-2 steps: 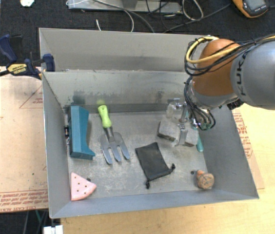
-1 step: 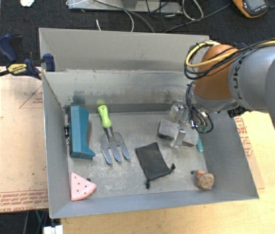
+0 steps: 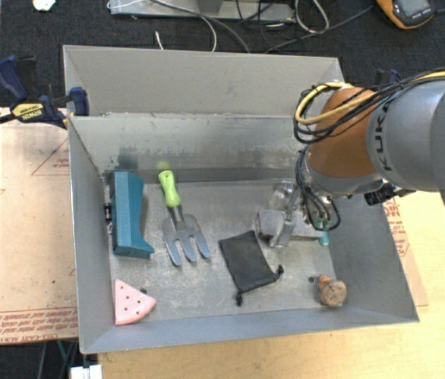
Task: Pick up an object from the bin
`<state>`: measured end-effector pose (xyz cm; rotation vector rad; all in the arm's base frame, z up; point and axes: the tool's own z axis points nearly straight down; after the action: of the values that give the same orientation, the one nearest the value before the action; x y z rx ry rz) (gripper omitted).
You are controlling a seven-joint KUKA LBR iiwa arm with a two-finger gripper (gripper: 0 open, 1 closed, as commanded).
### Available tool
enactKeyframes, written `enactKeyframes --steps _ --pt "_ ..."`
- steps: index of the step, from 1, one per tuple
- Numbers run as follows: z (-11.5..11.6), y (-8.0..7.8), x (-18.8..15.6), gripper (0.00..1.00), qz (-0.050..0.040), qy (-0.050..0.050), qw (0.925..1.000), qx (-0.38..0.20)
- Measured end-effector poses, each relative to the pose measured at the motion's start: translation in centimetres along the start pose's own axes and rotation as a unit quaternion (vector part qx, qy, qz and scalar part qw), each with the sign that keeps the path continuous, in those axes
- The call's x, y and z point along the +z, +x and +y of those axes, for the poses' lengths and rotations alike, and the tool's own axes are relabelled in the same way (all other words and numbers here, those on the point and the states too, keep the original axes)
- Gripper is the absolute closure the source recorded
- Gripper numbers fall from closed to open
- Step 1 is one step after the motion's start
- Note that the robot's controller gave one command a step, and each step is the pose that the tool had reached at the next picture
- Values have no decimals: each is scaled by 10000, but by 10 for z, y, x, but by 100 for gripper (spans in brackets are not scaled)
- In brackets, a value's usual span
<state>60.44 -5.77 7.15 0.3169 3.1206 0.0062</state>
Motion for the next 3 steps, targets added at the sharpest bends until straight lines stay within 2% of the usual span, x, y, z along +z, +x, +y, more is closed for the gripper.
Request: enactKeyframes --steps 1,2,3 --pt "0 0 0 100 0 0 10000 1" --pt "0 0 -14 100 1 -1 10000 -3" --pt "0 1 -53 100 13 -4 10000 -7"
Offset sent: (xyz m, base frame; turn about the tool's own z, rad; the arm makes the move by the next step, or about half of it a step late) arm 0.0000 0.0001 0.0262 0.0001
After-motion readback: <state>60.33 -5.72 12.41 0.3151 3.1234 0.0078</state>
